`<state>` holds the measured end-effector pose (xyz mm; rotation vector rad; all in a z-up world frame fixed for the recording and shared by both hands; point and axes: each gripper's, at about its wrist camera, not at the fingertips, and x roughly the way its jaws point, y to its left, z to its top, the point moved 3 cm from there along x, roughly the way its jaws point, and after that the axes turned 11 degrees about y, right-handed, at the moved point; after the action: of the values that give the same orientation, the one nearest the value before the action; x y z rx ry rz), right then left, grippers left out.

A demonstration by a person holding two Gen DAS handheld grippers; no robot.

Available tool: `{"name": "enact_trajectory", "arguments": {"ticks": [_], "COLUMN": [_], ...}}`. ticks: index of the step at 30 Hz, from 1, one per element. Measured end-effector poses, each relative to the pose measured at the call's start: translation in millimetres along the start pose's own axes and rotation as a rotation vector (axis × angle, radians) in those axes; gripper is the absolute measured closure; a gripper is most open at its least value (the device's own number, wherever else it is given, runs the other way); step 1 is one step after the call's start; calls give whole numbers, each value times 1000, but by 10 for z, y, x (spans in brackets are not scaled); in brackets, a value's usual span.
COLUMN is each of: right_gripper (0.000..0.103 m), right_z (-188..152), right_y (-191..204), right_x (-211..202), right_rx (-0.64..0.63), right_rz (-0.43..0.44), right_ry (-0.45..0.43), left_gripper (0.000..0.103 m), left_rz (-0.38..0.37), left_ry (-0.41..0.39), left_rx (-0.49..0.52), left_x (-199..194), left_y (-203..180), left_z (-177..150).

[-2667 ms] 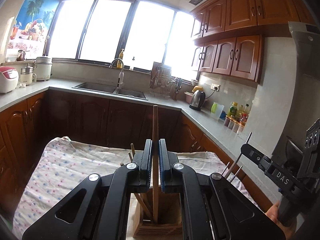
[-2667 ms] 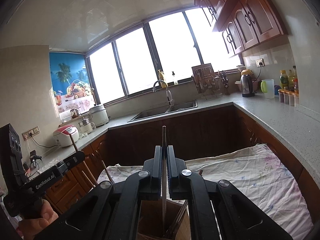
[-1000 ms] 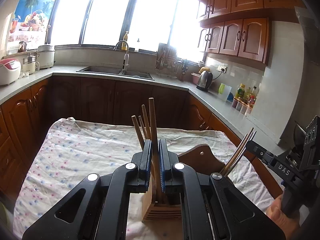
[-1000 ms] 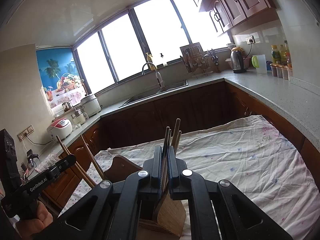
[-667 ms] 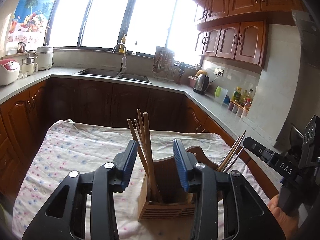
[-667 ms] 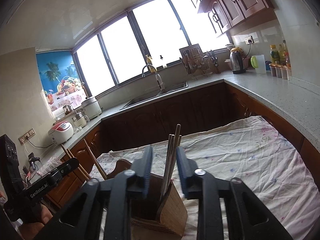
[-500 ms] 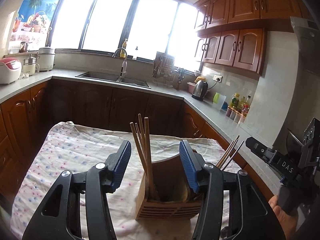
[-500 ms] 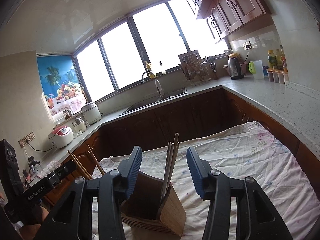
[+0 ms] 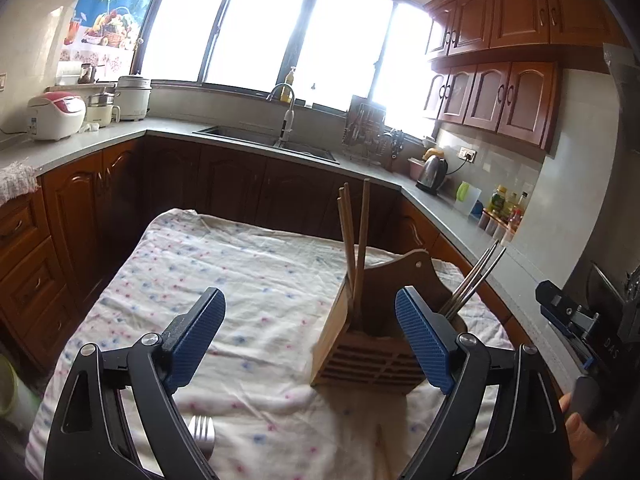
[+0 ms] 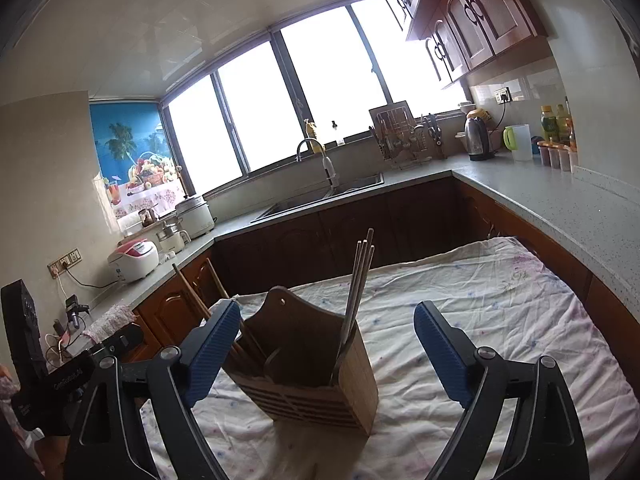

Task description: Organize utensils

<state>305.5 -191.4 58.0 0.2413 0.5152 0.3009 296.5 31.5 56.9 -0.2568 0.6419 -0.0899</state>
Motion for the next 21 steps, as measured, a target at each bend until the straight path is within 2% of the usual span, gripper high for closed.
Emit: {"name": "enact_trajectory", "arguments": {"ticks": [7, 9, 15, 21], "right_gripper": [10, 6, 4, 1], "right_z": [-358, -495, -990, -1467], "right_y": [-9, -15, -13, 29], "right_x": [-243, -351, -642, -977], "right_rx": [23, 36, 61, 0], "right_rz": [24, 33, 50, 4], "right_ry": [38, 39, 59, 30], "left_gripper": [12, 12, 12, 10], "left_rz": [31, 46, 86, 171], "left_ry": [57, 63, 67, 43], "left_rx": [-50, -57, -29, 7], "left_x": [-252, -354, -679, -949], "left_y": [209, 234, 223, 192], "left_z": [-456, -612, -1076, -1510]}}
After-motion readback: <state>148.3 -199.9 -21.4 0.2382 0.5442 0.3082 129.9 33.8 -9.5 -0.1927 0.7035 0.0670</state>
